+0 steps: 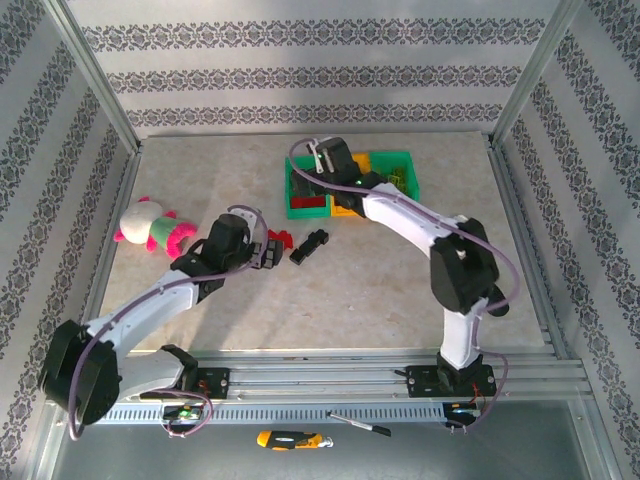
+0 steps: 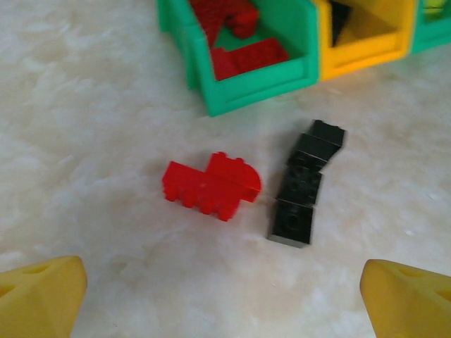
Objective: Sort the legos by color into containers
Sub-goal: Pick up the lego from the center of the table.
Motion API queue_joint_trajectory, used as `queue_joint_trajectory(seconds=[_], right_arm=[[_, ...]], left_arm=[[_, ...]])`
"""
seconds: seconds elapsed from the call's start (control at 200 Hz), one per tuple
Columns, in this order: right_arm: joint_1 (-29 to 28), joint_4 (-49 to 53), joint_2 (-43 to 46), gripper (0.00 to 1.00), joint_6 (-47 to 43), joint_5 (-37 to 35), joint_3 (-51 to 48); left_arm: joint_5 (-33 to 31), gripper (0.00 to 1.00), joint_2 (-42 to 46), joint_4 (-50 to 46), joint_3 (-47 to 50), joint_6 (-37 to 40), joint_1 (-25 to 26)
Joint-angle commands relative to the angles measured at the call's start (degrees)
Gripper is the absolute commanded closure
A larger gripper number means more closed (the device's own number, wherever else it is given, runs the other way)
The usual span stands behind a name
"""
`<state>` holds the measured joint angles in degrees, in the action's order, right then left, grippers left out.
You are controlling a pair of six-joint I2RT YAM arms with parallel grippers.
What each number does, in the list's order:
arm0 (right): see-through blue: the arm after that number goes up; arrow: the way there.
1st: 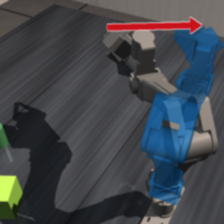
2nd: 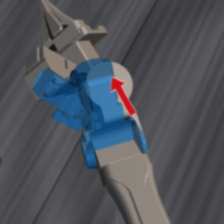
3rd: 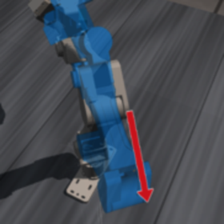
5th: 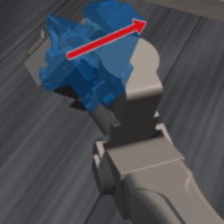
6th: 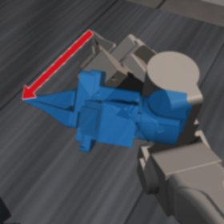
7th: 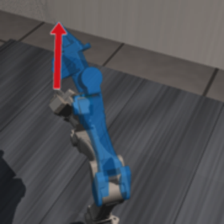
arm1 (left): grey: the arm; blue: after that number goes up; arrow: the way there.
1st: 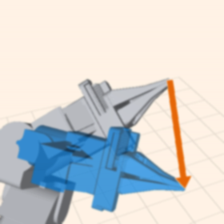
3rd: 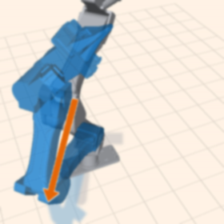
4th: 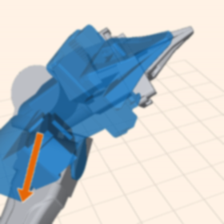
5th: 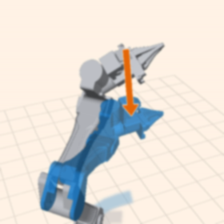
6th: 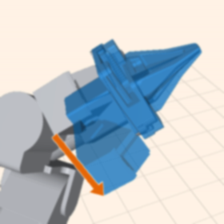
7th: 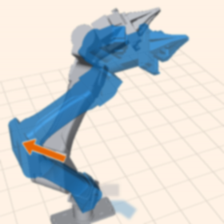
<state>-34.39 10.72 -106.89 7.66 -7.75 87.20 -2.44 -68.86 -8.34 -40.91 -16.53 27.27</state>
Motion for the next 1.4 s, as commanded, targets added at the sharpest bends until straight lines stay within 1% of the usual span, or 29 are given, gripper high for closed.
queue_joint_trajectory(seconds=[0.0, 0.13, 0.205, 0.305, 0.355, 0.435, 0.54, 0.645, 0.814, 0.914, 1.014, 1.239, 1.399], right_arm=[[-1.05, -2.80, 8.01, 0.02, -1.32, 2.24, -8.96], [-2.96, -2.40, 17.18, 0.03, -1.52, 3.04, -17.62], [-4.32, -0.88, 21.95, 0.03, -1.47, 2.85, -21.43], [-5.76, 0.72, 27.87, 0.03, 0.04, 2.91, -25.49], [-6.31, 1.47, 30.58, 0.03, 1.05, 2.96, -27.04], [-6.93, 2.23, 33.85, 0.03, 1.90, 2.91, -29.00], [-7.14, 2.96, 36.49, 0.04, 2.57, 2.58, -30.54], [-7.23, 4.79, 37.28, 0.04, 2.16, 3.17, -30.33], [-8.67, 6.75, 37.51, 0.04, 0.18, 4.63, -29.30], [-8.95, 7.00, 37.37, 0.04, -0.40, 5.54, -29.02], [-9.16, 7.16, 37.16, 0.04, -1.16, 6.08, -28.82], [-9.23, 7.41, 36.88, 0.03, -1.50, 5.82, -29.23], [-9.28, 7.21, 37.35, 0.03, -1.16, 5.64, -29.73]], left_arm=[[-4.72, 0.01, -5.60, -1.62, -5.22, -10.30, -0.24], [-4.78, 0.01, -12.97, -4.41, -11.05, -17.50, -0.20], [-4.84, 0.01, -16.73, -7.71, -14.87, -21.15, -0.15], [-7.48, 0.00, -20.44, -12.96, -18.99, -28.07, -0.19], [-9.37, 0.03, -21.65, -14.91, -20.06, -31.92, -0.16], [-11.84, 0.11, -23.71, -17.86, -21.86, -37.63, -0.14], [-12.59, 0.18, -28.06, -24.15, -27.07, -42.34, -0.28], [-11.43, 0.18, -31.25, -26.23, -30.43, -43.68, -0.35], [-10.69, 0.21, -35.14, -27.65, -32.55, -46.80, -0.55], [-10.06, 0.25, -37.61, -29.19, -34.01, -48.29, -0.73], [-9.12, 0.28, -39.60, -28.04, -34.59, -48.33, -0.82], [-9.50, 0.35, -41.86, -27.18, -34.60, -49.27, -1.72], [-8.22, 0.44, -42.78, -26.82, -34.20, -49.19, -2.13]])
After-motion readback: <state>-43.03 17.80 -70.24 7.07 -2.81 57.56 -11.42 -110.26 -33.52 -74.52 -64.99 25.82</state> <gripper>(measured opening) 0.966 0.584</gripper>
